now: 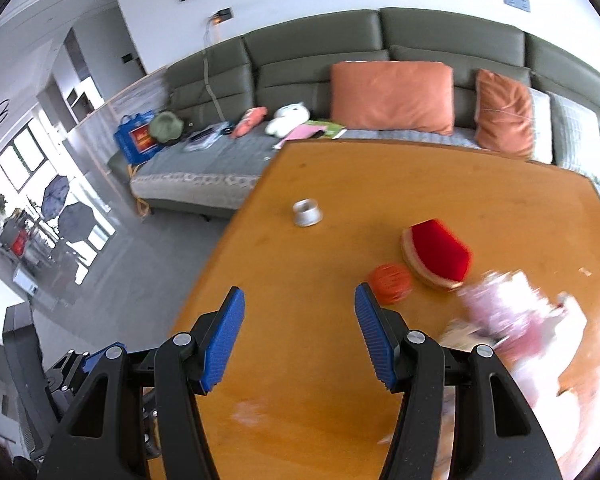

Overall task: Collect trash
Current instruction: 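Move both open grippers back over the table toward the red pouch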

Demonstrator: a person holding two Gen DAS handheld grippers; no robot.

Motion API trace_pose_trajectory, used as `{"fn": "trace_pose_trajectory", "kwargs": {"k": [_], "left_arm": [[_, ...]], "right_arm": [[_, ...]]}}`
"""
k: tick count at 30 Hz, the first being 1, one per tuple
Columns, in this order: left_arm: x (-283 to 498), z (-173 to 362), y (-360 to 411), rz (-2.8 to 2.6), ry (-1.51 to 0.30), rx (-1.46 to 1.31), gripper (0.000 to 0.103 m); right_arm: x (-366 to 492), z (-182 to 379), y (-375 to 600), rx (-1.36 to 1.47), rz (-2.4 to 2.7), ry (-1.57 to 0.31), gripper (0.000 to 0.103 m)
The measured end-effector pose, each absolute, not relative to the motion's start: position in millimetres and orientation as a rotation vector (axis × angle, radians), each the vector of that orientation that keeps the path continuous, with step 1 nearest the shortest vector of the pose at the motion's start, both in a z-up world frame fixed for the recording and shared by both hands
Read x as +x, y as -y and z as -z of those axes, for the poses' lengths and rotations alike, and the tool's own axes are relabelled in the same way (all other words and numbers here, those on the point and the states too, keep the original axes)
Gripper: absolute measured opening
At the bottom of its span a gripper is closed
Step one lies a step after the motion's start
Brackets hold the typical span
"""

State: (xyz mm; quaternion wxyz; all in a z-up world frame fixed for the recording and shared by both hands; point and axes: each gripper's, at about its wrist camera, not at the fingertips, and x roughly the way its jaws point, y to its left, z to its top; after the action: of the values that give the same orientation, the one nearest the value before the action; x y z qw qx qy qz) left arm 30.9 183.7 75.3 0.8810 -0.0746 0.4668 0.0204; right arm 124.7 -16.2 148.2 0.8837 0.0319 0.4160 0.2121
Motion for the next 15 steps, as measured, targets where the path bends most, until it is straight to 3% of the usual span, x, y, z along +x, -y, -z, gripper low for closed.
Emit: {"fn": "trace_pose_trajectory", "kwargs": {"k": [15], "left_arm": [[126, -67, -82, 0.03, -1.014, -0.039, 0.097]], "right_arm": [[260, -90, 63, -0.069, -0.435, -1.079, 0.059]]}}
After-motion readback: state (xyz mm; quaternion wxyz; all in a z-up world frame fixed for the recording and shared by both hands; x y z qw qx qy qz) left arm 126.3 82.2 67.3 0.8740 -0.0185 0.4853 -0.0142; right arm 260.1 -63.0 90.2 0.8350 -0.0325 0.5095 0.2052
